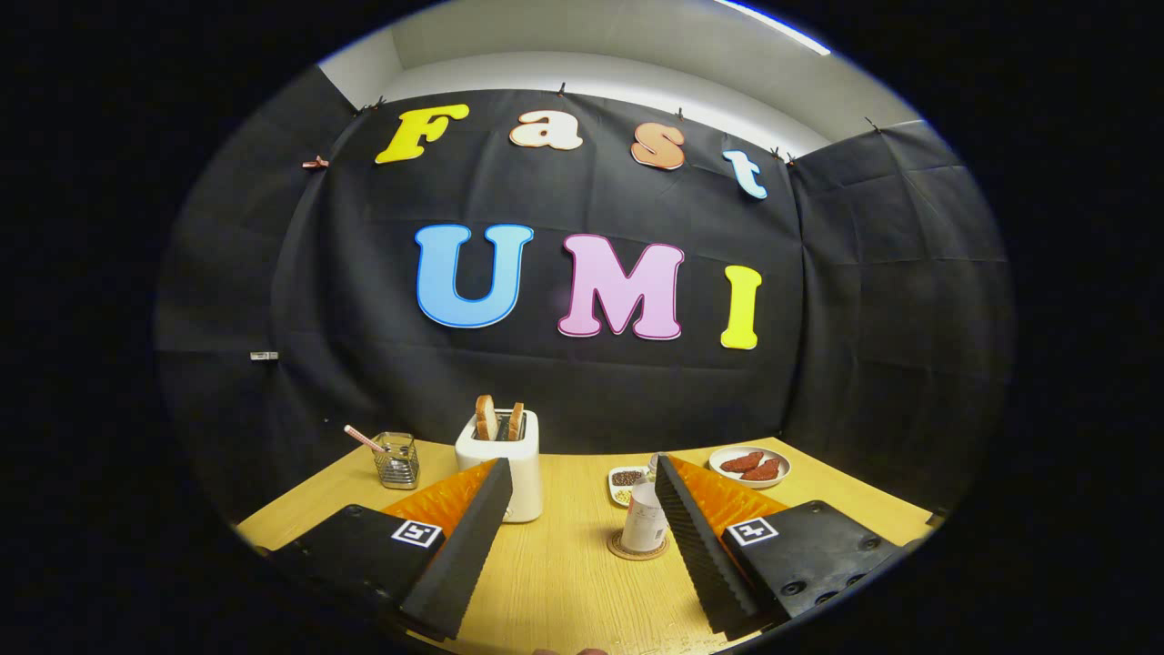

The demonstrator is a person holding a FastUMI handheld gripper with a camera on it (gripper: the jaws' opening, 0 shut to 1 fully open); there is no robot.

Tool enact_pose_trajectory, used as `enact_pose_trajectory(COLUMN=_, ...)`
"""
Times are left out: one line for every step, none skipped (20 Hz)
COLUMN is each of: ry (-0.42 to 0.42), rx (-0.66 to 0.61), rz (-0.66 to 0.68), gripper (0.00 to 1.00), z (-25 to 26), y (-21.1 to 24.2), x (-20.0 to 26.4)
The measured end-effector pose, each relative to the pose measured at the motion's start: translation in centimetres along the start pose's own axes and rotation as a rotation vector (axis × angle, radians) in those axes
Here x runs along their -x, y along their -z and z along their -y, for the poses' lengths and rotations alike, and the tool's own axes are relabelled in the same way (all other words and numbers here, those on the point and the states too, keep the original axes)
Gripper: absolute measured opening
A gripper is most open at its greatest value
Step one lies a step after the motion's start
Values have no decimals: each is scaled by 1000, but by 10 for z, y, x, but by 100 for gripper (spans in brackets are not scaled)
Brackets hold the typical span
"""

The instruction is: Take the bottle from table, then pour the juice into the cup, finally place the bottle on the coaster

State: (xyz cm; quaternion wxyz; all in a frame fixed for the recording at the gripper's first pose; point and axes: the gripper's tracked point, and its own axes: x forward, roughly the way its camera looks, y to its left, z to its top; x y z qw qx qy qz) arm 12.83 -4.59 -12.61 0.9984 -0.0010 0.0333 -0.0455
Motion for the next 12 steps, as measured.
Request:
enact_pose_trajectory(ry=-12, rx=-9, rz=-5, gripper=97, z=0, y=-4, x=3)
enact_pose_trajectory(ry=-28, rx=-19, rz=-12, gripper=97, z=-1, y=-7, x=6)
enact_pose_trajectory(ry=-43, rx=-27, rz=-17, gripper=97, z=-2, y=-12, x=9)
enact_pose_trajectory(ry=-53, rx=-34, rz=-19, gripper=97, z=-2, y=-17, x=12)
enact_pose_trajectory(ry=-63, rx=-42, rz=-19, gripper=97, z=0, y=-23, x=16)
enact_pose_trajectory(ry=-75, rx=-51, rz=-20, gripper=97, z=1, y=-27, x=19)
enact_pose_trajectory(ry=-82, rx=-59, rz=-20, gripper=97, z=1, y=-32, x=23)
enact_pose_trajectory(ry=-85, rx=-62, rz=-20, gripper=97, z=5, y=-36, x=27)
enact_pose_trajectory(ry=-90, rx=-66, rz=-18, gripper=97, z=8, y=-41, x=30)
enact_pose_trajectory(ry=-95, rx=-70, rz=-15, gripper=97, z=11, y=-45, x=33)
enact_pose_trajectory(ry=-100, rx=-73, rz=-13, gripper=97, z=13, y=-50, x=36)
enact_pose_trajectory(ry=-104, rx=-78, rz=-14, gripper=97, z=16, y=-53, x=38)
